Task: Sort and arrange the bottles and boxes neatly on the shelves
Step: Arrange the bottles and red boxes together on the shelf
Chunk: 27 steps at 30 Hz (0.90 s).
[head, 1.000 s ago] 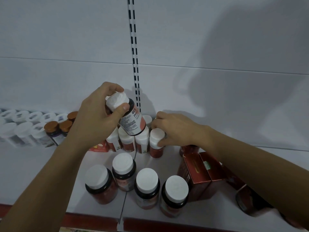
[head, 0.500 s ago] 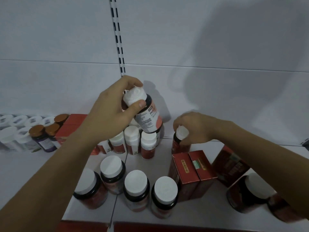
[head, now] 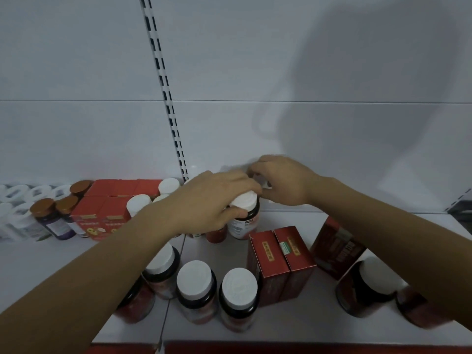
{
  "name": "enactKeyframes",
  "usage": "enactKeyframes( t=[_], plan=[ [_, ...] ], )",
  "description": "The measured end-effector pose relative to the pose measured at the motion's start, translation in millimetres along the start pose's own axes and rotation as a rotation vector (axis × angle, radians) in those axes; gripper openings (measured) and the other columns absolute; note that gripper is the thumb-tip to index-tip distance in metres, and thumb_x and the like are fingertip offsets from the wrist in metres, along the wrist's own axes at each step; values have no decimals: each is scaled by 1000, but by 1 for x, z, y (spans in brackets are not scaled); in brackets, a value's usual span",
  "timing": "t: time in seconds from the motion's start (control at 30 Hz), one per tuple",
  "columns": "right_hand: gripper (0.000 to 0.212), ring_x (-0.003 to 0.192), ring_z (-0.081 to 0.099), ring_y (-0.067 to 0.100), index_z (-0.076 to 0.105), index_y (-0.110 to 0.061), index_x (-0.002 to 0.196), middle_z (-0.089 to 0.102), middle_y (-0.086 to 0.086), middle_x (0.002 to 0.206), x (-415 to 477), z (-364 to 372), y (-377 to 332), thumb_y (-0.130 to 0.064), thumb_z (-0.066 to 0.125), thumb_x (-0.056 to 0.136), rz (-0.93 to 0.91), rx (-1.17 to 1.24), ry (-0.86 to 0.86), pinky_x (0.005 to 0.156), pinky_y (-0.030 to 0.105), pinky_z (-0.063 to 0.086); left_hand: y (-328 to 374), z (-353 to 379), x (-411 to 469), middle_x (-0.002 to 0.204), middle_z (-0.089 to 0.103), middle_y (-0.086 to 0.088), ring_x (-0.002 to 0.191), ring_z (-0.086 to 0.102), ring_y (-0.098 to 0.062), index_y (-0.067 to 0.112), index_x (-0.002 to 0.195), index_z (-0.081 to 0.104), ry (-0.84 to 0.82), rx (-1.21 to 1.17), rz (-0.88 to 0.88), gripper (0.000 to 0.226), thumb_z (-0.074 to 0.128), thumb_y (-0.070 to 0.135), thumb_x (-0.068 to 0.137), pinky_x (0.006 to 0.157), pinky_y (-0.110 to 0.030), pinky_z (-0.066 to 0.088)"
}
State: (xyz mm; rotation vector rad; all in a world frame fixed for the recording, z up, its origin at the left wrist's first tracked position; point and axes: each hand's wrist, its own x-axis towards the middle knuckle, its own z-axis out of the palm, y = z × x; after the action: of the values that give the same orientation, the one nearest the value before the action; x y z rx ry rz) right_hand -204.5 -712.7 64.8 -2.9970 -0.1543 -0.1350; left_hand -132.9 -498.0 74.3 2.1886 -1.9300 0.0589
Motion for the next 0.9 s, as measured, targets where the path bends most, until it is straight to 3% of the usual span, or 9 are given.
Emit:
enactKeyframes(
  t=[0.1, 0.2, 0.37, 0.43, 0.6, 0.77, 0.9],
  plan=[
    [34, 89, 58, 12, 61, -20, 125, 66, -2, 110, -7, -2, 4, -30, 67, 93, -2, -40, -91, 87, 36, 49, -5, 16, 6, 135, 48, 14, 121, 48, -9, 38, 141, 41, -41, 212, -20, 46, 57, 44, 98, 88, -33, 34],
    [42, 69, 44, -6, 58, -22, 128, 65, -4, 113, -14, 1, 7, -28, 73, 89, 1, -24, -145, 83, 33, 50, -9, 31, 4, 133, 50, 11, 120, 48, -14, 38, 142, 36, -57, 323, -37, 48, 53, 49, 98, 89, -36, 35],
    [52, 69, 42, -10, 54, -21, 130, 64, -1, 114, -19, 3, 8, -29, 78, 85, 44, 35, -127, 80, 30, 48, -10, 44, 7, 128, 47, 8, 113, 50, -18, 38, 141, 44, -74, 275, -85, 47, 57, 47, 96, 82, -34, 38],
    [56, 74, 48, -6, 50, -20, 132, 63, 1, 114, -21, 3, 8, -29, 78, 85, 82, 77, -149, 79, 29, 47, -12, 45, 7, 124, 45, 7, 110, 50, -19, 38, 142, 44, -63, 262, -102, 50, 59, 47, 95, 79, -33, 35],
    [83, 109, 59, 29, 26, -13, 152, 62, 13, 119, -18, 9, 1, -29, 76, 88, 216, 141, -248, 93, 45, 52, -19, 36, -7, 130, 46, 8, 115, 48, -17, 34, 145, 41, -36, 176, -129, 63, 64, 54, 89, 90, -40, 45],
    [77, 110, 59, 29, 31, -12, 145, 60, 9, 120, -3, 22, -7, -22, 78, 84, 268, 287, -243, 92, 40, 50, -37, 26, -25, 125, 48, 5, 106, 56, -18, 29, 136, 47, -66, 197, -279, 60, 72, 48, 86, 73, -29, 42],
    [75, 112, 57, 26, 37, -14, 140, 55, 8, 131, 4, 24, -9, -24, 80, 80, 275, 282, -220, 97, 42, 49, -38, 26, -30, 124, 50, 5, 109, 55, -18, 27, 133, 51, -83, 163, -280, 51, 72, 40, 88, 76, -32, 47]
  ],
)
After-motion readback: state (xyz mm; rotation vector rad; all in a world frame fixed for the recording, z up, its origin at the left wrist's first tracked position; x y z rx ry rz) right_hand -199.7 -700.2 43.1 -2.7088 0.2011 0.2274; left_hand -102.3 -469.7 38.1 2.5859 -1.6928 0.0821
